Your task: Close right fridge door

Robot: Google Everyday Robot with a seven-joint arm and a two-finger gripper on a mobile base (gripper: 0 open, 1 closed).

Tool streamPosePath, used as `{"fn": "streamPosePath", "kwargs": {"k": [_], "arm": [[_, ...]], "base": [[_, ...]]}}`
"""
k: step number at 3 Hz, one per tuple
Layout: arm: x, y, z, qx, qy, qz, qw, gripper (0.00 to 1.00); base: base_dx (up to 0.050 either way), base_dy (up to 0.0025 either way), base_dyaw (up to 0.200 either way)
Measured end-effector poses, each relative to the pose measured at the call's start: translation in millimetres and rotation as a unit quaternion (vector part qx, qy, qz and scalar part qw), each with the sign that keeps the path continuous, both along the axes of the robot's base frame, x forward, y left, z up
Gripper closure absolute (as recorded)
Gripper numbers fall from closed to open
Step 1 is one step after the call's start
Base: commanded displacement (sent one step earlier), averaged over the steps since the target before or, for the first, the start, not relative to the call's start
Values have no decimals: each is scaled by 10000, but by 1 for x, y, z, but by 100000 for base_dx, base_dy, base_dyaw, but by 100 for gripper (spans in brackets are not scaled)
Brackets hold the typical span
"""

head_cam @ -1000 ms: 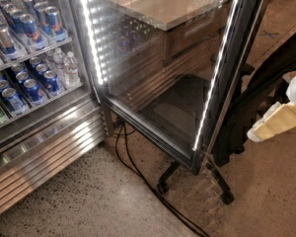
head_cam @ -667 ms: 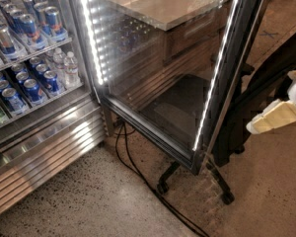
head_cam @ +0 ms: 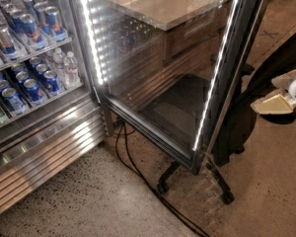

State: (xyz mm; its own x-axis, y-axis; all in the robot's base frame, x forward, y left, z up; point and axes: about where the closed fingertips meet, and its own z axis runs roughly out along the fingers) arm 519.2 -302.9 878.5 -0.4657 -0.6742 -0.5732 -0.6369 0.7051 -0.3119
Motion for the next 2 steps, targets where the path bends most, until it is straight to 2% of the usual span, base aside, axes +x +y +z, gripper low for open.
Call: {"fn": "streamPosePath", "kwargs": {"k": [1, 2], "arm": [[15, -6, -6, 118, -117, -163, 9997, 65], [39, -13, -8, 283, -439, -400, 9978, 89]], "base": [[0, 0, 0], [0, 0, 0]]}}
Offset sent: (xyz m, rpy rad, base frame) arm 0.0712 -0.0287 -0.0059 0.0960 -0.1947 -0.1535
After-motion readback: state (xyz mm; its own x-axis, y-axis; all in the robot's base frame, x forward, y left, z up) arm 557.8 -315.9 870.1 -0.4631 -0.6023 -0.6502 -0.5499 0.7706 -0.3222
